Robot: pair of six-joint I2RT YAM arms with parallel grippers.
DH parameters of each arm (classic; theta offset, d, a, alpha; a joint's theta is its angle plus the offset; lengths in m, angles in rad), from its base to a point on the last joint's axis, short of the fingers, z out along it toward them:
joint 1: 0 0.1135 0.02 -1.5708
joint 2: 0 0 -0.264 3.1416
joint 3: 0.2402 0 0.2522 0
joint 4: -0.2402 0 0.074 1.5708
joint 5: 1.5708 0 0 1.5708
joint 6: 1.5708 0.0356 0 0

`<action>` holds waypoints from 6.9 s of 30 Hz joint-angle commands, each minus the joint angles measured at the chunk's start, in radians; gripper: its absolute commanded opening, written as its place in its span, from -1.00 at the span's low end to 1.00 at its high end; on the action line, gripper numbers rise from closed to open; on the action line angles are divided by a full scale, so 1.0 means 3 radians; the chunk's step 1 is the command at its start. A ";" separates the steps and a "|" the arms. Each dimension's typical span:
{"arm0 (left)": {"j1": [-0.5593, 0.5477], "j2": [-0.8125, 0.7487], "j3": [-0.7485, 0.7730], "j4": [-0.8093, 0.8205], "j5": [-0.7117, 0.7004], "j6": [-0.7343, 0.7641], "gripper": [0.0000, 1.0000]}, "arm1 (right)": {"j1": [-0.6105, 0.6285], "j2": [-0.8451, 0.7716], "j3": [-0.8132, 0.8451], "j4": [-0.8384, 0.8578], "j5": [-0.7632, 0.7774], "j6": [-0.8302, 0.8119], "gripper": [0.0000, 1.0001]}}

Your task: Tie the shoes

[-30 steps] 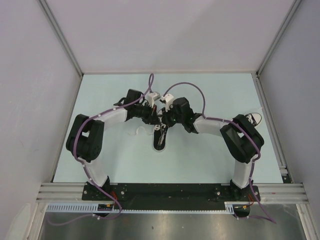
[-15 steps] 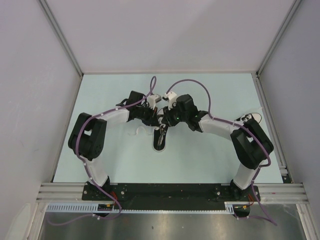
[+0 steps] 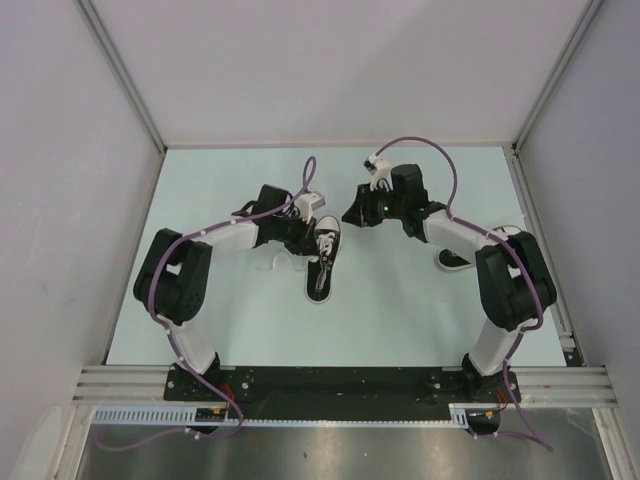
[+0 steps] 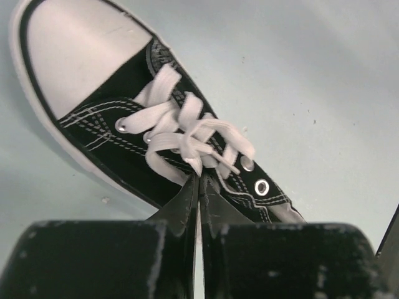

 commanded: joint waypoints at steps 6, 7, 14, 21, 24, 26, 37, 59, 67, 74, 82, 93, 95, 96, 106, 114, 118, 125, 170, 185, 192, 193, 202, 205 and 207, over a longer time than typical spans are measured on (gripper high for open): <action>-0.0254 -0.0351 -0.0105 0.0031 0.0031 0.0584 -0.90 | 0.0146 0.0501 0.0339 0.0499 -0.0392 0.0227 -0.23; -0.0260 -0.0361 -0.0116 0.0026 0.0021 0.0615 -0.90 | 0.0167 0.0547 0.0370 0.0494 -0.0408 0.0212 -0.23; -0.0265 -0.0366 -0.0136 0.0031 -0.0005 0.0686 -0.90 | 0.0269 0.0686 0.0441 0.0346 -0.0581 -0.0013 -0.23; -0.0265 -0.0341 -0.0106 0.0005 -0.0005 0.0707 -0.90 | 0.0335 0.0737 0.0513 0.0050 -0.0577 -0.0366 -0.25; -0.0265 -0.0346 -0.0106 -0.0025 -0.0015 0.0727 -0.90 | 0.0330 0.0711 0.0523 -0.0108 -0.0582 -0.0484 -0.28; -0.0265 -0.0361 -0.0106 -0.0056 -0.0030 0.0737 -0.90 | 0.0325 0.0686 0.0523 -0.0206 -0.0576 -0.0571 -0.29; -0.0224 -0.0632 -0.0116 -0.0291 0.0000 0.0758 -0.28 | 0.0341 0.0655 0.0523 -0.0575 -0.0520 -0.0826 -0.55; 0.0083 -0.0198 0.0211 -0.0159 -0.0065 0.0446 -0.19 | 0.0361 0.0599 0.0518 -0.0651 -0.0515 -0.0893 -0.64; -0.0034 -0.0039 0.0303 -0.0128 -0.0178 0.0461 -0.22 | 0.0361 0.0578 0.0518 -0.0661 -0.0546 -0.0867 -0.63; -0.0055 0.0053 0.0375 -0.0143 -0.0230 0.0492 -0.44 | 0.0356 0.0563 0.0518 -0.0661 -0.0576 -0.0852 -0.63; -0.0050 -0.0014 0.0324 -0.0148 -0.0204 0.0559 -0.81 | 0.0341 0.0558 0.0503 -0.0692 -0.0607 -0.0867 -0.63; -0.0019 -0.0223 0.0176 0.0020 -0.0281 0.0548 -1.00 | 0.0330 0.0476 0.0452 -0.0641 -0.0648 -0.0821 -0.62; -0.0019 -0.0264 0.0165 0.0046 -0.0291 0.0543 -1.00 | 0.0325 0.0451 0.0447 -0.0636 -0.0643 -0.0816 -0.60; -0.0014 -0.0310 0.0150 0.0066 -0.0291 0.0538 -1.00 | 0.0320 0.0440 0.0447 -0.0636 -0.0648 -0.0806 -0.58; 0.0037 -0.0474 0.0145 0.0220 -0.0404 0.0411 -1.00 | 0.0228 0.0333 0.0447 -0.0615 -0.0704 -0.0734 -0.19; 0.0063 -0.0581 0.0267 0.0256 -0.0383 0.0323 -1.00 | 0.0136 0.0210 0.0447 -0.0488 -0.0766 -0.0602 0.06; 0.0068 -0.0632 0.0329 0.0276 -0.0302 0.0237 -1.00 | 0.0100 0.0174 0.0452 -0.0340 -0.0791 -0.0484 0.13; 0.0068 -0.0658 0.0411 0.0286 -0.0138 0.0093 -1.00 | 0.0141 0.0261 0.0452 0.0079 -0.0812 -0.0239 0.26; 0.0391 -0.1118 -0.0274 -0.0583 0.0318 0.2153 0.44 | -0.0150 -0.0076 0.0216 0.0030 -0.0899 0.0099 -1.00; -0.0004 -0.0403 0.0073 -0.0343 -0.0434 0.2220 0.42 | -0.0283 -0.0270 0.0130 -0.0380 -0.1016 -0.0152 -1.00; -0.0030 -0.0147 0.0227 -0.0327 -0.0669 0.2124 0.33 | -0.0288 -0.0321 0.0135 -0.0411 -0.1062 -0.0136 -1.00; -0.0030 -0.0096 0.0272 -0.0352 -0.0685 0.2108 0.30 | -0.0288 -0.0332 0.0135 -0.0426 -0.1067 -0.0136 -1.00; 0.0011 -0.0110 0.0339 -0.0542 -0.0844 0.1868 -0.78 | -0.0309 -0.0444 0.0130 -0.0539 -0.1067 -0.0162 -1.00; 0.0098 -0.0396 0.0197 -0.0639 -0.0777 0.1806 -1.00 | -0.0314 -0.0490 0.0130 -0.0600 -0.1057 -0.0203 -1.00; 0.0195 -0.0565 0.0135 -0.0751 -0.0721 0.1796 -1.00 | -0.0314 -0.0506 0.0124 -0.0661 -0.1042 -0.0228 -1.00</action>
